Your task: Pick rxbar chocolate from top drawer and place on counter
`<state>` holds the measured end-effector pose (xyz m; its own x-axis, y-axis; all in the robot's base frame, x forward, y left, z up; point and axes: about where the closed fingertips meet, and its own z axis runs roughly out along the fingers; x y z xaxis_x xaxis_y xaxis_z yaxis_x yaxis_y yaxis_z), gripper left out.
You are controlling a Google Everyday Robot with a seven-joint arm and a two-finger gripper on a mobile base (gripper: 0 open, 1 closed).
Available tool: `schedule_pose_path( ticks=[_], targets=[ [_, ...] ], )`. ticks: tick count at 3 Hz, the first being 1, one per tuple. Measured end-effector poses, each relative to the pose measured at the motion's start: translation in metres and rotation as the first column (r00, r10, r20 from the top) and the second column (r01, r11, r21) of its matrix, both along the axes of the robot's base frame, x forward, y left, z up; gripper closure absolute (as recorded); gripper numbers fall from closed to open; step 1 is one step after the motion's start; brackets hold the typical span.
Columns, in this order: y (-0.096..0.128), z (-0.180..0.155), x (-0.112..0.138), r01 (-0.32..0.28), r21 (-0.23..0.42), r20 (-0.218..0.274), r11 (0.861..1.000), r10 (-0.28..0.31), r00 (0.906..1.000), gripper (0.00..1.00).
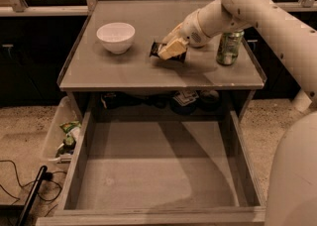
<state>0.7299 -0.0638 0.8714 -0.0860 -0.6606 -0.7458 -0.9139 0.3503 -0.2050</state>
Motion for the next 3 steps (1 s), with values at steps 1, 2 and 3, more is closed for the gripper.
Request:
schedule_pose_path(
  ticks=[1, 2, 3],
  targets=[
    [0.0, 0.0, 0.0, 0.0, 0.0, 0.0, 1.0, 0.0, 1.0, 0.58],
    [0.0001, -0.0001, 0.0, 0.0, 0.0, 0.0, 1.0, 0.0, 1.0, 0.35],
    [0.0001, -0.0001, 0.0, 0.0, 0.0, 0.0, 1.0, 0.0, 1.0, 0.12]
  ],
)
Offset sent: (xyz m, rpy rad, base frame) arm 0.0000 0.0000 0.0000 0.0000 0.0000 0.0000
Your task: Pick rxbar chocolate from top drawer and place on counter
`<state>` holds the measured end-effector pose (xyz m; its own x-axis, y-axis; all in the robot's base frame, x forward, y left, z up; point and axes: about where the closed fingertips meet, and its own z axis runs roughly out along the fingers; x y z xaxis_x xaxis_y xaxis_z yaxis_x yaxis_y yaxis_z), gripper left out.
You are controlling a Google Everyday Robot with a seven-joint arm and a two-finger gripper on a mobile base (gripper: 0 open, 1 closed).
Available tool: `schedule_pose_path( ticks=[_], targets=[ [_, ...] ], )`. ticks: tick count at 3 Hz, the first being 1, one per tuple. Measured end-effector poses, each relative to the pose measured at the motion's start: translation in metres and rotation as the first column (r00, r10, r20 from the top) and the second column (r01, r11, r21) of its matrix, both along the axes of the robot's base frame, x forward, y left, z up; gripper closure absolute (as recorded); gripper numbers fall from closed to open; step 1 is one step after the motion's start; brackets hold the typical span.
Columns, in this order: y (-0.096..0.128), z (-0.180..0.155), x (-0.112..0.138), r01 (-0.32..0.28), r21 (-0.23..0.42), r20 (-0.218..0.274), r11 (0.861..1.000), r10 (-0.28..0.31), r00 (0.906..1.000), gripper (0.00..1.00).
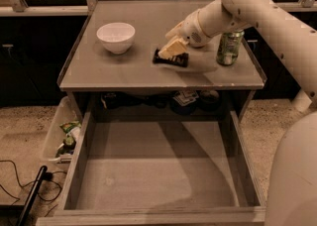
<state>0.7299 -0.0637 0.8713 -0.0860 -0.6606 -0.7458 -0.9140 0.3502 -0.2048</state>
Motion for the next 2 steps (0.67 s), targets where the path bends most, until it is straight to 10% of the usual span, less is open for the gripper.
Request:
schedule_pose_path(
  ticks=[2],
  targets=[
    [0.0001, -0.0001, 0.0, 0.0, 0.0, 0.0, 1.0, 0.0, 1.0, 0.0]
  ],
)
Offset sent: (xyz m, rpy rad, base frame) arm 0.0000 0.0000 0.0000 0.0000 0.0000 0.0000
